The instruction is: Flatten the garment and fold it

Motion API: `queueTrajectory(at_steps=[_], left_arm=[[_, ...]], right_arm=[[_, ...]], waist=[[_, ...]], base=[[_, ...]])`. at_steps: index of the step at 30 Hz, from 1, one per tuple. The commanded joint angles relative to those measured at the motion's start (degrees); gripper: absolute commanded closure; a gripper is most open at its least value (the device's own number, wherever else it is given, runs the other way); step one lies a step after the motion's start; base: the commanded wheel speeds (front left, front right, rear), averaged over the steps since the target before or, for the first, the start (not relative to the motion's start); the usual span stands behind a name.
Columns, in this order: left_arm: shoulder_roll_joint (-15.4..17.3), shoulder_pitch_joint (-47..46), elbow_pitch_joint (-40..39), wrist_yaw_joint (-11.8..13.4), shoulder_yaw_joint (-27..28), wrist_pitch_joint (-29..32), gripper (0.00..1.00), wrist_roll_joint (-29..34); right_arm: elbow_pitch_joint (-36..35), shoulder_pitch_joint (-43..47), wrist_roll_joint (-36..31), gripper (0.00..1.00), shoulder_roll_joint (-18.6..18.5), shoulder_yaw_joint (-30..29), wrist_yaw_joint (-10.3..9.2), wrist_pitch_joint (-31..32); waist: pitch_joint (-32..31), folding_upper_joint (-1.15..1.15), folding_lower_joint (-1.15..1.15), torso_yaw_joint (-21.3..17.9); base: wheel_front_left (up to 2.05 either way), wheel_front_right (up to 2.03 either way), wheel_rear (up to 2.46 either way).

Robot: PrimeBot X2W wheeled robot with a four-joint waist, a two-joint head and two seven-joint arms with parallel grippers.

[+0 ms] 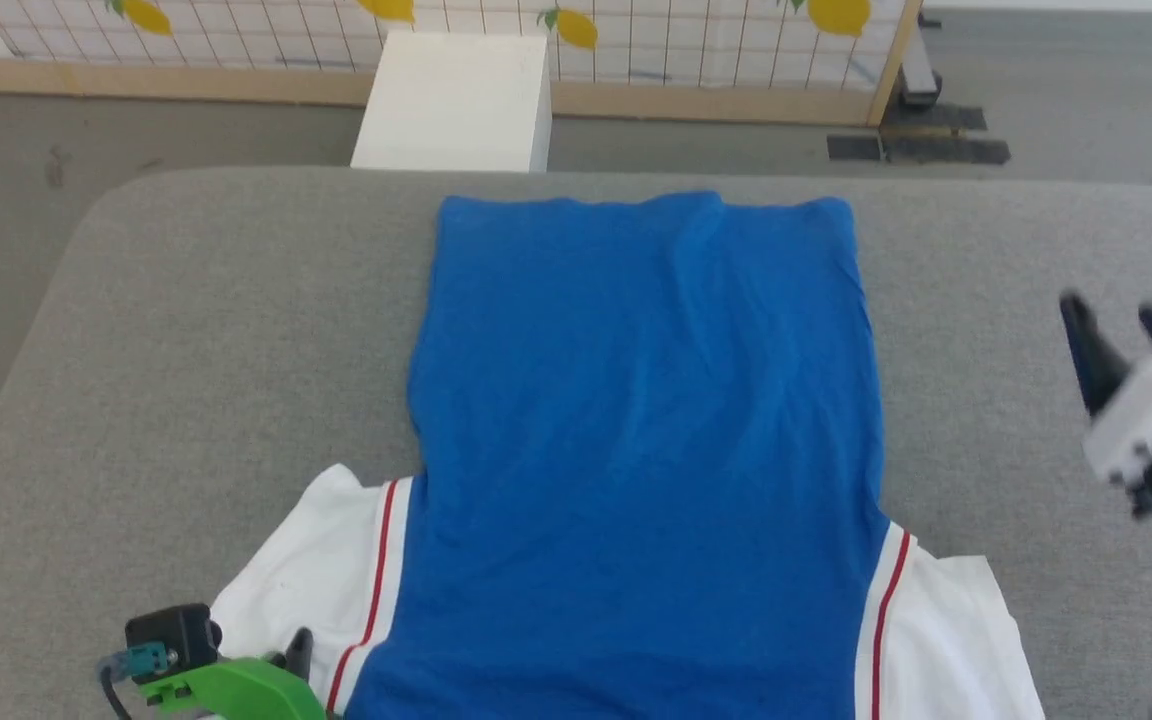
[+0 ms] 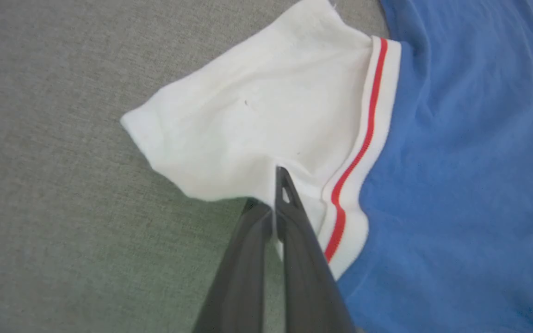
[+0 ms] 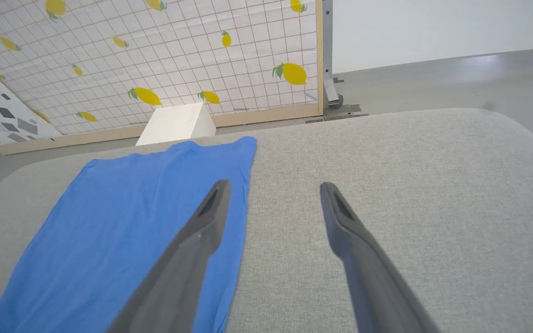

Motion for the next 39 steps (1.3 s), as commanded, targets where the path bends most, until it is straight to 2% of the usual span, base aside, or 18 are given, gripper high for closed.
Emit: queueTrajectory(at_steps=[1,9,13,16,22,31,32,33,35,39], left_arm=[[0.1,-1.2,-1.0,-0.6,0.4,-0.7,1.00,-0.3],[0.1,-4.1,-6.0,-3.3,0.0,-2.7,1.00,-1.0],[0.1,-4.9,-9.1,-4.3,0.1,-3.3,1.00,-1.7],[-0.3,-4.9,-11.9,-4.9,0.1,-3.0,1.00,-3.0],[0.0,-4.0,-15.8,-5.6,-0.1,-2.1,1.00,-4.5],[-0.1,-3.1,-18.4,-6.3,-0.6,-1.4,1.00,-6.0],[0.0,-3.1,-18.5,-6.2,-0.7,-1.4,1.00,-5.9],[0.0,-3.2,-18.7,-6.2,-0.7,-1.4,1.00,-5.9],[0.2,-3.5,-18.8,-6.1,-0.5,-1.6,1.00,-5.6],[0.5,-3.8,-18.2,-5.7,-0.3,-1.7,1.00,-5.1]], right_arm=[[1.9,-3.9,-1.9,0.00,0.1,0.4,-0.08,0.0],[14.5,-26.5,-14.2,0.00,0.1,-2.4,-0.08,2.2],[18.9,-34.7,-22.0,0.00,-0.1,-1.7,-0.08,6.8],[21.7,-39.5,-27.2,0.00,-0.4,-0.7,-0.08,12.7],[24.7,-45.2,-31.7,0.00,-0.1,1.0,-0.08,22.8],[25.3,-46.0,-33.8,0.00,0.0,2.6,-0.08,28.3],[25.5,-45.7,-33.6,0.16,0.0,2.3,-0.08,29.5],[25.3,-45.7,-33.1,0.64,0.0,1.8,-0.08,30.0],[24.7,-45.7,-32.3,1.00,0.0,1.5,-0.08,29.4],[22.8,-45.8,-29.7,1.00,0.0,0.2,-0.08,25.9]], waist=[[3.5,0.00,0.00,0.2],[16.7,0.00,0.00,5.3],[22.9,0.00,0.00,8.1],[27.2,0.00,0.00,9.7],[32.6,0.00,0.00,11.2],[35.0,0.00,0.00,10.7],[35.0,0.00,0.00,10.4],[34.7,0.00,0.00,10.0],[33.8,0.00,0.00,9.4],[30.1,0.00,0.00,8.0]], base=[[0.00,0.00,0.00],[0.00,0.00,0.00],[0.00,0.00,0.00],[0.00,0.00,0.00],[0.00,0.00,0.00],[0.00,0.00,0.00],[0.00,0.00,0.00],[0.00,0.00,0.00],[0.00,0.00,0.00],[0.00,0.00,0.00]])
